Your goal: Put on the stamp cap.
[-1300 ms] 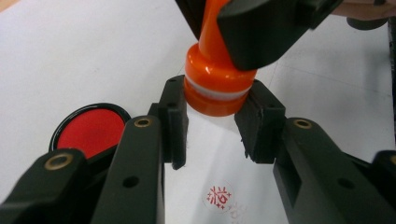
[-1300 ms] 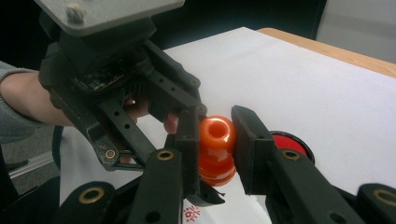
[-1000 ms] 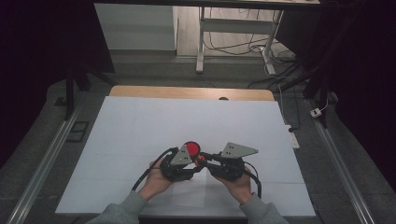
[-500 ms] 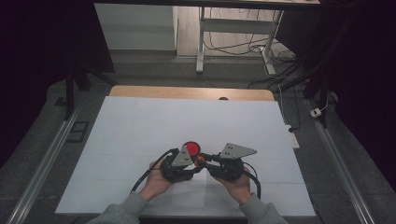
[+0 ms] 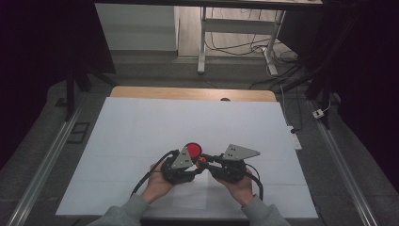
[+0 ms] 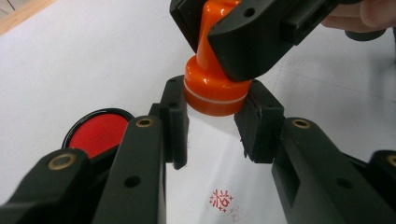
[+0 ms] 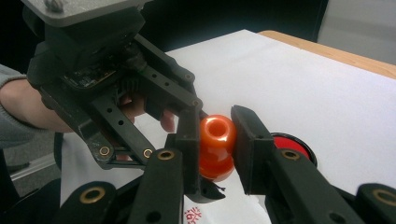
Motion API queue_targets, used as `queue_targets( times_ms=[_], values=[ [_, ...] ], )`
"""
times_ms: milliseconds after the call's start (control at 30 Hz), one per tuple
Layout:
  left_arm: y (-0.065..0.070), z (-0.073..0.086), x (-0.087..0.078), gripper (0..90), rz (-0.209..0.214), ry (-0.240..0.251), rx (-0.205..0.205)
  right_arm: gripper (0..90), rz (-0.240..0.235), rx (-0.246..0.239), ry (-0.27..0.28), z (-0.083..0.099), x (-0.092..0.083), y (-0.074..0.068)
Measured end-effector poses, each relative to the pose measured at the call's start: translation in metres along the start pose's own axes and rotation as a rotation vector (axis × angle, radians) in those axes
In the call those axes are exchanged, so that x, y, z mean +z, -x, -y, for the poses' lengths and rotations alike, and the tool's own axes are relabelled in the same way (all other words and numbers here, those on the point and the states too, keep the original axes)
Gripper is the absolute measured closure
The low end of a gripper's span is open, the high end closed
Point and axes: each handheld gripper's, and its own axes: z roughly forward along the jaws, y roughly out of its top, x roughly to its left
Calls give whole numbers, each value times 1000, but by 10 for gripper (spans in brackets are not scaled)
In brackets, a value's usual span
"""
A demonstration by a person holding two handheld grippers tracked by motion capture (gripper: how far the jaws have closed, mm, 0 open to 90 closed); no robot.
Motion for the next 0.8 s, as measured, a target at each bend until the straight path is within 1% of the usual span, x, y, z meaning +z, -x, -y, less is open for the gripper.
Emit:
queue_targets(
  times_ms=[167, 367, 433, 533, 800],
  values=[
    [0, 0, 0, 645, 4, 8, -11, 727, -3, -5, 7, 0, -1, 0],
    [-1, 1, 1, 645, 3, -17, -3, 727, 6, -19, -2, 2, 2, -1],
    [-1, 1, 2, 645, 8, -13, -10, 727, 5, -15, -6, 3, 3, -1],
    [-2, 1, 1, 644, 11, -2, -10, 726, -2, 4, 10, 2, 1, 1],
    [-2, 1, 1, 643, 11, 3, -10, 725, 3, 1, 10, 2, 1, 0]
  ],
)
